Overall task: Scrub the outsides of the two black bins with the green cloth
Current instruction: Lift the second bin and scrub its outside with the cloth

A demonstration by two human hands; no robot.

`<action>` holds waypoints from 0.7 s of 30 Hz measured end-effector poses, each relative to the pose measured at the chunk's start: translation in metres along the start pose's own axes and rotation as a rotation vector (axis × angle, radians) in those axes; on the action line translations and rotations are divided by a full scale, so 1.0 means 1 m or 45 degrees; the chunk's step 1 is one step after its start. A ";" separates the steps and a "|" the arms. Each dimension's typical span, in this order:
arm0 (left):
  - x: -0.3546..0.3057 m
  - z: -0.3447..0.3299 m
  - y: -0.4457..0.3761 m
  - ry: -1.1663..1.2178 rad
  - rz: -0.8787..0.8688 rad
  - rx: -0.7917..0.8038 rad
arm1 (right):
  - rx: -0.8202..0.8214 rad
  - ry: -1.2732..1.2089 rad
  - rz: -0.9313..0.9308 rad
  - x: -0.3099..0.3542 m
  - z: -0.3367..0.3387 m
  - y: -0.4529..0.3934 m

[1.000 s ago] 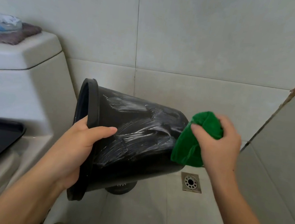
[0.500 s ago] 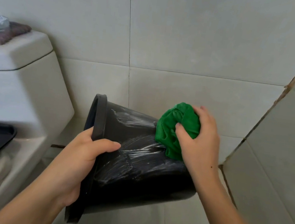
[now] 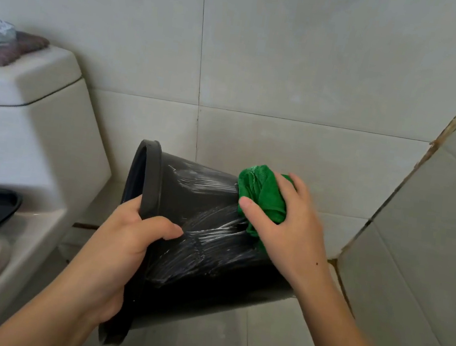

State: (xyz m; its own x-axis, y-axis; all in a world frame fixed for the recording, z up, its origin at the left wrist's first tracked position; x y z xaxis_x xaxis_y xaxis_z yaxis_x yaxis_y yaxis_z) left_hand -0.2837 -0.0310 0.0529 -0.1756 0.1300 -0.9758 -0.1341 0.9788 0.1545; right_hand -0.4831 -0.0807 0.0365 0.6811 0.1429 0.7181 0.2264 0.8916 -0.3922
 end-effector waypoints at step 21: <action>-0.006 0.013 0.002 0.097 -0.113 -0.145 | -0.201 -0.158 0.703 0.019 -0.008 0.051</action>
State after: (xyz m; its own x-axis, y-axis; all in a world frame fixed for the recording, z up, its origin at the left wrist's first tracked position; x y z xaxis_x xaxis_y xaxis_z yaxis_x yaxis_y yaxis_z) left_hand -0.2698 -0.0277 0.0570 -0.2311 0.0269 -0.9726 -0.2612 0.9612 0.0887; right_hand -0.4532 -0.0366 0.0253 0.6434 0.6257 0.4411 -0.0313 0.5972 -0.8015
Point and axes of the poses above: each hand's wrist, its own y-axis away from the middle knuckle, its own z-axis out of the back of the hand, x = y × z, the point moved 4 cm from there along -y, towards the middle knuckle, and after that the axes turned 9 degrees about -x, right-handed, at the moved point
